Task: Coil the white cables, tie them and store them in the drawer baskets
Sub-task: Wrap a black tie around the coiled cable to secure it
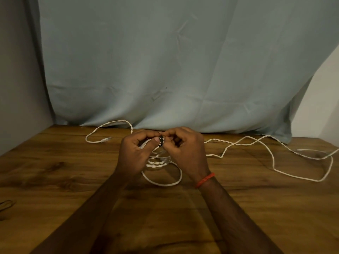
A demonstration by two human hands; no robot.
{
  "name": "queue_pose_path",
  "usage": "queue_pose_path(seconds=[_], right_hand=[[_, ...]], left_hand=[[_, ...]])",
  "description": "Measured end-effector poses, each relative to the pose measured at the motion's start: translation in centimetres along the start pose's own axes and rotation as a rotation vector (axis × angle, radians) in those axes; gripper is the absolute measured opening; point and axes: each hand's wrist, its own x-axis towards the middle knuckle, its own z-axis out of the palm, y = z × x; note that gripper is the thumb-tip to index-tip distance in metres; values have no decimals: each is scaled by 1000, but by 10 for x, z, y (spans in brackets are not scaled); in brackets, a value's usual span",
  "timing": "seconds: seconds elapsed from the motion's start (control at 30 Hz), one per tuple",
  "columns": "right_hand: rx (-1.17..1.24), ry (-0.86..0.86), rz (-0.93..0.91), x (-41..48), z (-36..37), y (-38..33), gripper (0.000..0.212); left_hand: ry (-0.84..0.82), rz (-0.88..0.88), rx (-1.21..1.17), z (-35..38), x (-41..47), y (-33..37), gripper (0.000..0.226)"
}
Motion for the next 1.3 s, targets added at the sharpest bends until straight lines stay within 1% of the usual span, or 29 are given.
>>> queue_pose_path(seconds=[0.1, 0.23, 0.33, 0.47, 0.63, 0.73, 0.87, 1.0, 1.13, 1.3], right_hand=[[-79, -12, -43, 0, -2, 0, 11], [-140, -16, -94, 0, -4, -1, 19], [-171, -17, -101, 0, -4, -2, 16], [-170, 13, -98, -1, -5, -2, 9], [-198, 30, -151, -2, -4, -3, 11], [-220, 40, -196, -3, -3, -2, 13], [-193, 36, -223, -3, -2, -1, 15], [-99, 15, -170, -1, 0, 0, 16], [-56, -26, -123, 0, 0, 0, 16], [-72, -51, -144, 1, -1, 0, 18]], left_hand=[[20, 12, 6, 0, 0, -1, 17], [67, -18, -25, -2, 2, 0, 19], [69, -29, -45, -2, 2, 2, 20], [77, -47, -58, -3, 2, 0, 16], [55, -14, -57, -3, 2, 4, 18], [39, 26, -3, -3, 2, 5, 19], [45, 28, -7, -4, 2, 5, 17], [59, -10, -43, -4, 3, 4, 21], [67, -50, -71, -5, 2, 6, 19], [68, -102, -116, -5, 3, 7, 19]])
